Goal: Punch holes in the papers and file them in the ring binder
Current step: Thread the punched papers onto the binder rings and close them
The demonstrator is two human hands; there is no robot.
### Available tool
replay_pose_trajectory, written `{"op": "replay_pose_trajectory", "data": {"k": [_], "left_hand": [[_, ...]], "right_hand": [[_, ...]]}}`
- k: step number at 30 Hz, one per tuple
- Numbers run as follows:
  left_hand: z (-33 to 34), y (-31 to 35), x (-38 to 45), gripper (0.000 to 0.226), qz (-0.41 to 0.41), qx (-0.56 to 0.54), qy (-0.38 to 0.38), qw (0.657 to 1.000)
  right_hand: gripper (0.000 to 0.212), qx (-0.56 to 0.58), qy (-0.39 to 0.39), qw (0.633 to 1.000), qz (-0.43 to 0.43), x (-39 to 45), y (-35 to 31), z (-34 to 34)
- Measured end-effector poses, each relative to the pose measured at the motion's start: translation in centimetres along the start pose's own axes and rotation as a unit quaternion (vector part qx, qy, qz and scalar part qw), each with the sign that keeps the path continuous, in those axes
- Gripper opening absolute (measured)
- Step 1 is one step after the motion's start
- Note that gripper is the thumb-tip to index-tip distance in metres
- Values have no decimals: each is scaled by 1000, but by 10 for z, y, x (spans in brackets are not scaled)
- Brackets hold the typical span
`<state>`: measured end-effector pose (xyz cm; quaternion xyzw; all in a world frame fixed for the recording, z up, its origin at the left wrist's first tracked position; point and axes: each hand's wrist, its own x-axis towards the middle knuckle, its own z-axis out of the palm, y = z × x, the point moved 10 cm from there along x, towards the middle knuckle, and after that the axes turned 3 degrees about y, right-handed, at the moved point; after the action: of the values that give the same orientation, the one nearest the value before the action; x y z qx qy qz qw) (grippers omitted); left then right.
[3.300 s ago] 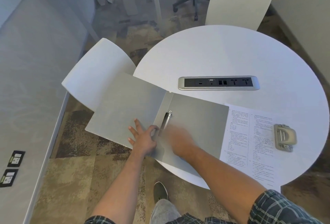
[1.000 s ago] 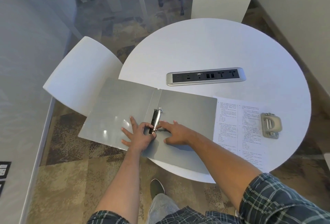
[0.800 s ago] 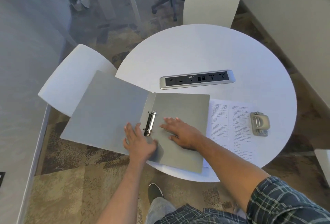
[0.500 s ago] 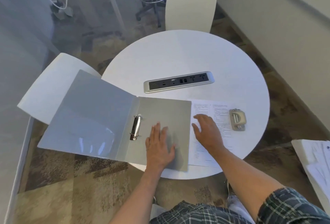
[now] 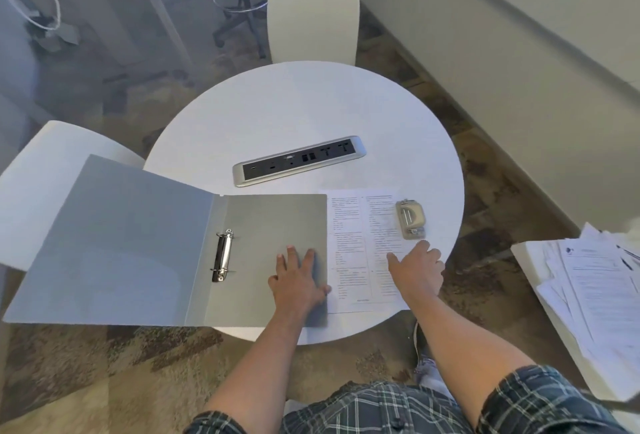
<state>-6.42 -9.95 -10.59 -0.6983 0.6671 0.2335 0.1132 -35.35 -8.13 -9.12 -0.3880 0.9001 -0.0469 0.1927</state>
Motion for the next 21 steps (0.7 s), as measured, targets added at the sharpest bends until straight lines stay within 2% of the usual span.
{"op": "replay_pose_trajectory", "data": {"k": [3, 12, 17, 21], "left_hand": [[-2, 1, 1, 91, -2, 6, 7, 1000], [0, -1, 1, 90, -1, 8, 8, 1000], [0, 1, 1, 90, -3, 7, 7, 1000], [0, 0, 2, 89, -6, 2, 9, 1000]], "right_hand": [[75, -1, -20, 1000, 11, 0, -9, 2], [55, 25, -38, 998, 53, 1, -18, 0], [65, 96, -56, 989, 94, 12, -7, 1], [83, 217, -135, 958, 127, 21, 3, 26]]}}
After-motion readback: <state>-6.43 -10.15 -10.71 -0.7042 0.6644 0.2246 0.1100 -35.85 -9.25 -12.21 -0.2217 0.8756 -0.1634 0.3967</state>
